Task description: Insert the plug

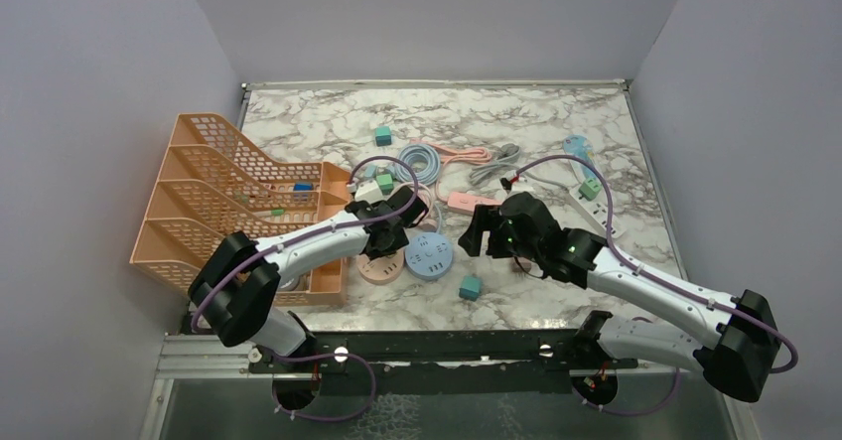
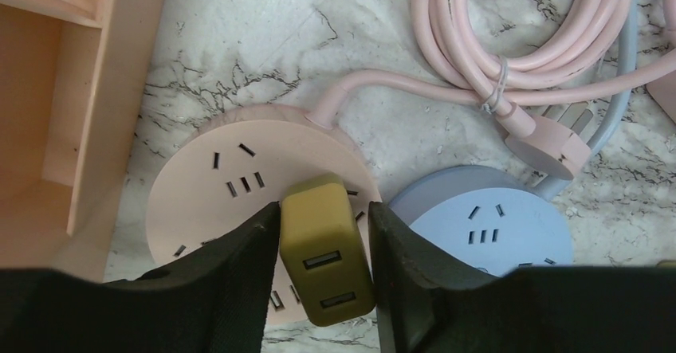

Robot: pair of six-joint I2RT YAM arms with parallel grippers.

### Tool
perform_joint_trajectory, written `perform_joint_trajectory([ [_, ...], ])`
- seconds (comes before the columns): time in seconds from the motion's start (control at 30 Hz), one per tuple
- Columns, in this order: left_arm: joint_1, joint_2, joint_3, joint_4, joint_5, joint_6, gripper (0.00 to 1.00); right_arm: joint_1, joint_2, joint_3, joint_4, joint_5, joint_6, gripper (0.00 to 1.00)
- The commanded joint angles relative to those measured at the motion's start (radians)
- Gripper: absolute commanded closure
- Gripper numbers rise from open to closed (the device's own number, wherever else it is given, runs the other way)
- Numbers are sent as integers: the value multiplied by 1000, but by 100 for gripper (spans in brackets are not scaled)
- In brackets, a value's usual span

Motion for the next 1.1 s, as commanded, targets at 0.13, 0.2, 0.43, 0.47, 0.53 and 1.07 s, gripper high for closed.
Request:
perform_joint_trajectory([
  [0.13, 6, 15, 44, 7, -26, 42, 68, 6, -9, -20, 11, -12, -9, 26],
  [0.2, 6, 21, 47, 6, -25, 50, 73, 6, -6, -21, 15, -14, -7, 26],
  [0.43, 6, 80, 89, 16, -16, 142, 81, 5, 7, -21, 21, -11, 0, 26],
  [0.47, 8, 90, 92, 17, -13, 150, 82, 6, 9, -21, 23, -13, 1, 26],
  [0.53, 11, 110, 97, 24, -8, 157, 85, 6, 13, -18, 21, -13, 2, 26],
  [1.07, 36, 223, -11, 118, 96, 135, 100, 6, 13, -25, 9, 1, 17, 26],
])
